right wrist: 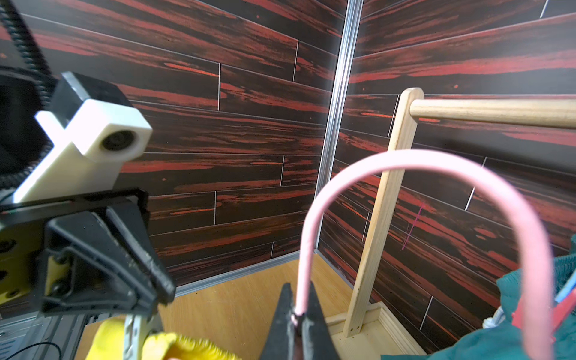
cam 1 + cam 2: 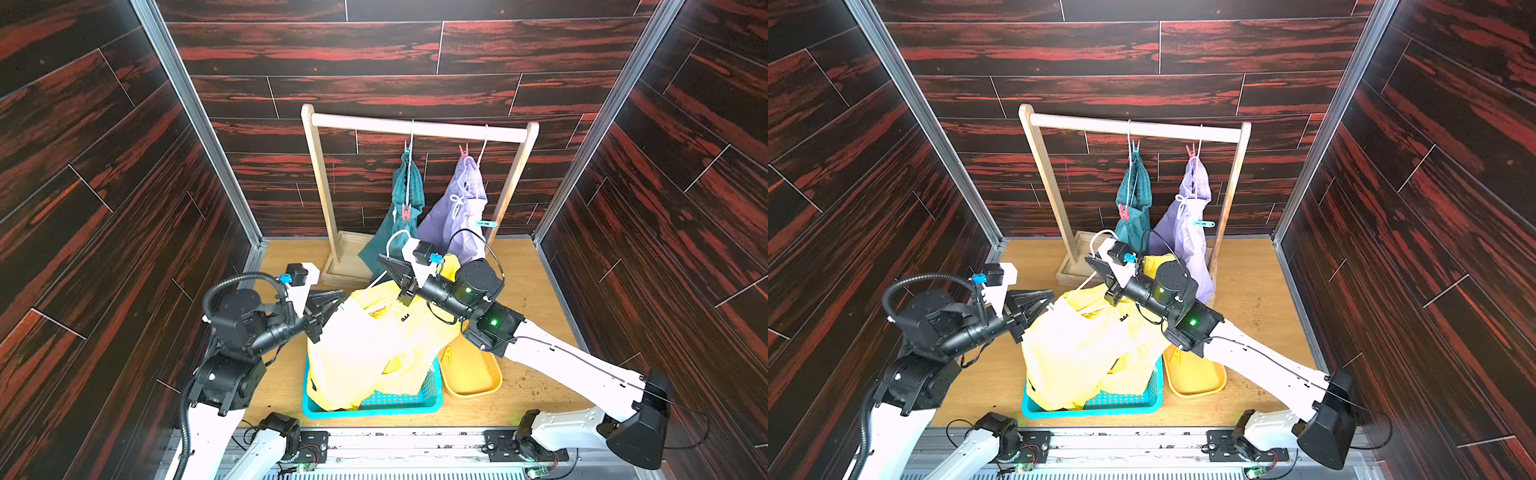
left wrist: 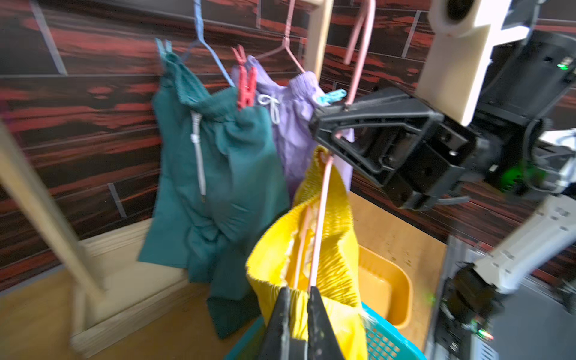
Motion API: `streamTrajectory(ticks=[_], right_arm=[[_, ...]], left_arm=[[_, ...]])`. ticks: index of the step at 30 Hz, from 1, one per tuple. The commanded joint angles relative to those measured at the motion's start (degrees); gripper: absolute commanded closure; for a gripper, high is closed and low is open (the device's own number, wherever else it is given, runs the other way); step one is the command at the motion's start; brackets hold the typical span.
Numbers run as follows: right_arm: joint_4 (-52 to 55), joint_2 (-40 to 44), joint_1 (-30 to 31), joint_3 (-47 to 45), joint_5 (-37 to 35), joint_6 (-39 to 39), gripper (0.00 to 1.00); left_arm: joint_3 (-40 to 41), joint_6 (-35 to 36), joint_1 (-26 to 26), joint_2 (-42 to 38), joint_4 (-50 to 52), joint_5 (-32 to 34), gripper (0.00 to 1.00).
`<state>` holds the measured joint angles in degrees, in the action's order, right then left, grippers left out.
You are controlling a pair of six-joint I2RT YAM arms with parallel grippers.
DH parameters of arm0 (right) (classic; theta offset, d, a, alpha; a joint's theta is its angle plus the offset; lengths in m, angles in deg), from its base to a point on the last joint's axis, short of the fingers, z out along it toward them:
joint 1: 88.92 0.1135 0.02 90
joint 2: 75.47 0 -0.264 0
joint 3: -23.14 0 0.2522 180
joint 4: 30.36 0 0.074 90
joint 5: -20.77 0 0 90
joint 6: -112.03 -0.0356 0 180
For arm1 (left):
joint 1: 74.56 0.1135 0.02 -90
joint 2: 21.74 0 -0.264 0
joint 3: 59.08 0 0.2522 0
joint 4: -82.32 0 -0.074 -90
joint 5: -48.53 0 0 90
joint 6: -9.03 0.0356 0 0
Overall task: Remove the clothespins securing shorts to the hanger
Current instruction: Remove the clothespin from the hanger, then place the shorts in the basket.
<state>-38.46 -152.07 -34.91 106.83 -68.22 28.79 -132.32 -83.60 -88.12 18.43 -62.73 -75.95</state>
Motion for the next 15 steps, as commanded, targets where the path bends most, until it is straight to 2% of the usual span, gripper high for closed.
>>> streamTrajectory(ticks=[1, 5, 10, 15], right_arm=[[-0.6, -2.2, 0.5, 2.4, -1.7, -1.6, 1.00], [-0.7, -3.0, 2.4, 2.3, -6.8, -1.9, 1.00], [-1.5, -3.6, 4.5, 2.1, -9.6, -3.7, 1.00], [1.3, -5.4, 7.5, 5.0, -12.9, -5.6, 1.00]], left_arm=[[1.1, -1.0, 0.1, -2.5, -3.4, 10.7, 1.00], [2.9, -1.9, 0.1, -6.3, -6.1, 21.3, 1.00], [4.1, -1.8, 0.1, -9.6, -6.9, 26.0, 1.00], [4.0, -2.6, 0.1, -9.7, -6.6, 26.5, 1.00]])
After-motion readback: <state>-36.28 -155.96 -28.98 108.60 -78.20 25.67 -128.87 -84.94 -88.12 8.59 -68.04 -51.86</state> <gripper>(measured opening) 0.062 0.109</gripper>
